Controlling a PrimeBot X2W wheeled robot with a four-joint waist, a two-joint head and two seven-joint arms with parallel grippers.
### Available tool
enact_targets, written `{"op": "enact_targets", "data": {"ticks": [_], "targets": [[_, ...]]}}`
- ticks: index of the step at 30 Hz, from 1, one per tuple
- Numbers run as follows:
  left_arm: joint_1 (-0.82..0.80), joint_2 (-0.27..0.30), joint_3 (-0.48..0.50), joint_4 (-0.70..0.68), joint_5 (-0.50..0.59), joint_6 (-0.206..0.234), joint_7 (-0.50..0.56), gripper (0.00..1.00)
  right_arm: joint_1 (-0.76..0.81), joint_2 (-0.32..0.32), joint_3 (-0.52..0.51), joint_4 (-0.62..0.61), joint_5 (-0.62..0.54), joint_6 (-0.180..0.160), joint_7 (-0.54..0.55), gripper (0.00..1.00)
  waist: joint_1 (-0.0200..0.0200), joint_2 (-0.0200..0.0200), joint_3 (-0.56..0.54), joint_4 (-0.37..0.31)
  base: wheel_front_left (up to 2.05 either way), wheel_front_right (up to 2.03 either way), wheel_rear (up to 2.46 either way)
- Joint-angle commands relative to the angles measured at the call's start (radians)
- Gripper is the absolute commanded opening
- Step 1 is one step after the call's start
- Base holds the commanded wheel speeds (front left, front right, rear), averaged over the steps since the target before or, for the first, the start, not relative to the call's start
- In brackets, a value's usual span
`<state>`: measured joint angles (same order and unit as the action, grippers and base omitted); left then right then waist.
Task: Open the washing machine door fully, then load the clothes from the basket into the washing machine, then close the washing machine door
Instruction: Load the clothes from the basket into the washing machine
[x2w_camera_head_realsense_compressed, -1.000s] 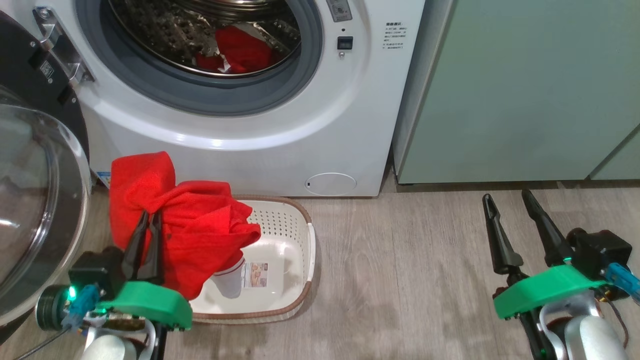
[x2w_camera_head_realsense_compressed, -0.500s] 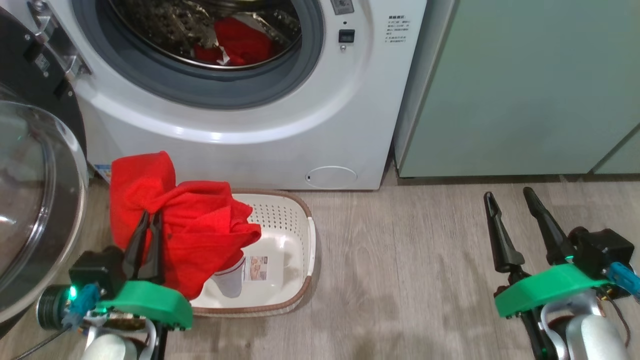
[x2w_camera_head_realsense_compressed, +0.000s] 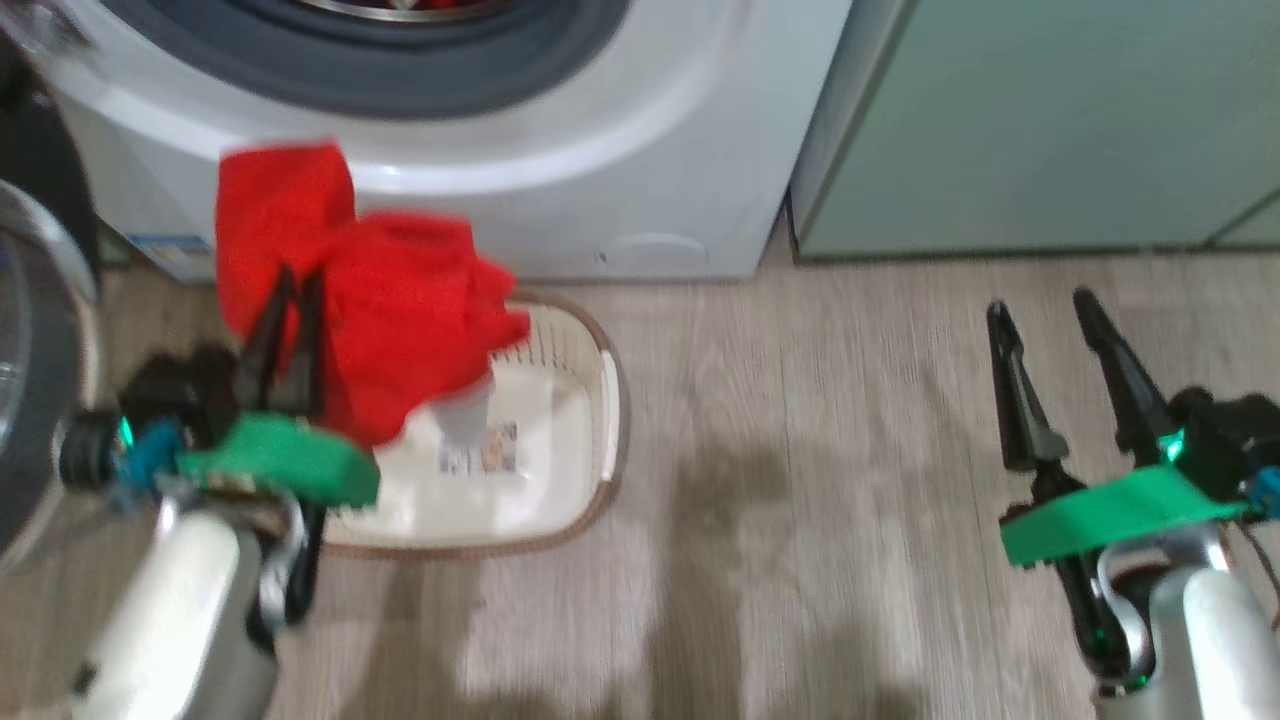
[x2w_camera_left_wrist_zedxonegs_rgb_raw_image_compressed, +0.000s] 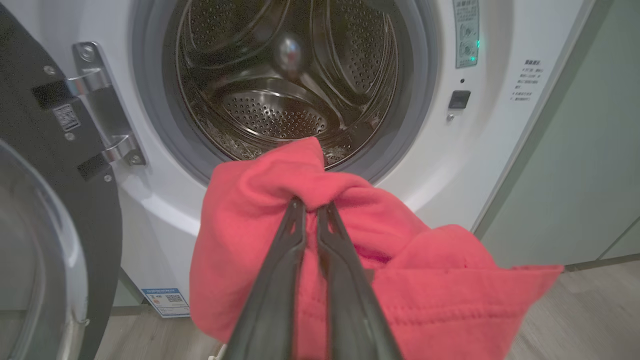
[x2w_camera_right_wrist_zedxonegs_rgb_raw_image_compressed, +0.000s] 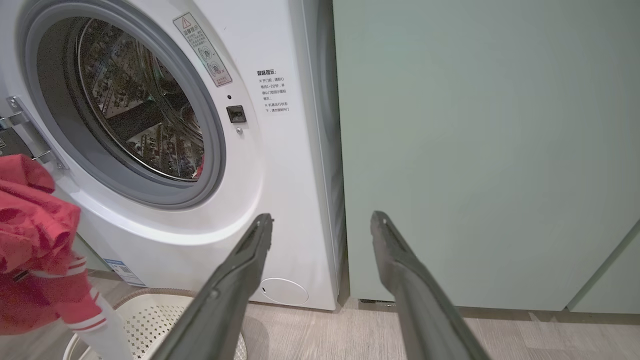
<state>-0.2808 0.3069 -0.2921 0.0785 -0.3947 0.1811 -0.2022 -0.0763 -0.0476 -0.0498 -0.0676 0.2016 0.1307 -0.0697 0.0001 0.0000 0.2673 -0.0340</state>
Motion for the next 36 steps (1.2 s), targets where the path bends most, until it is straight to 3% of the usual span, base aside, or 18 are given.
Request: {"op": "enact_targets", "data": {"ticks": [1, 10, 20, 29, 36], "targets": [[-0.073, 0.028, 0.042, -0.020, -0.003, -0.005, 0.000, 0.00, -0.036, -0.003, 0.031, -0.042, -0.009, 0.000, -0.002, 1.00, -0.0001, 0.0000, 0.072, -0.029, 0.00, 0.00, 0.00], [-0.438, 0.076, 0.055, 0.227, -0.030, -0.101, 0.095, 0.00, -0.109, -0.003, 0.089, -0.011, 0.038, 0.000, -0.065, 1.00, -0.0001, 0.0000, 0.236, -0.141, 0.00, 0.00, 0.00], [-0.810, 0.205, 0.038, 0.460, -0.008, -0.182, 0.333, 0.00, -0.177, -0.003, 0.163, 0.083, 0.124, 0.000, -0.165, 1.00, -0.0001, 0.0000, 0.370, -0.264, 0.00, 0.00, 0.00], [-1.042, 0.329, 0.009, 0.568, 0.036, -0.237, 0.510, 0.00, -0.225, -0.003, 0.219, 0.126, 0.194, 0.000, -0.191, 1.00, -0.0001, 0.0000, 0.458, -0.347, 0.00, 0.00, 0.00], [-1.186, 0.396, -0.002, 0.579, 0.067, -0.249, 0.574, 0.00, -0.246, -0.003, 0.246, 0.095, 0.233, 0.000, -0.192, 1.00, -0.0001, 0.0000, 0.518, -0.394, 0.00, 0.00, 0.00]]}}
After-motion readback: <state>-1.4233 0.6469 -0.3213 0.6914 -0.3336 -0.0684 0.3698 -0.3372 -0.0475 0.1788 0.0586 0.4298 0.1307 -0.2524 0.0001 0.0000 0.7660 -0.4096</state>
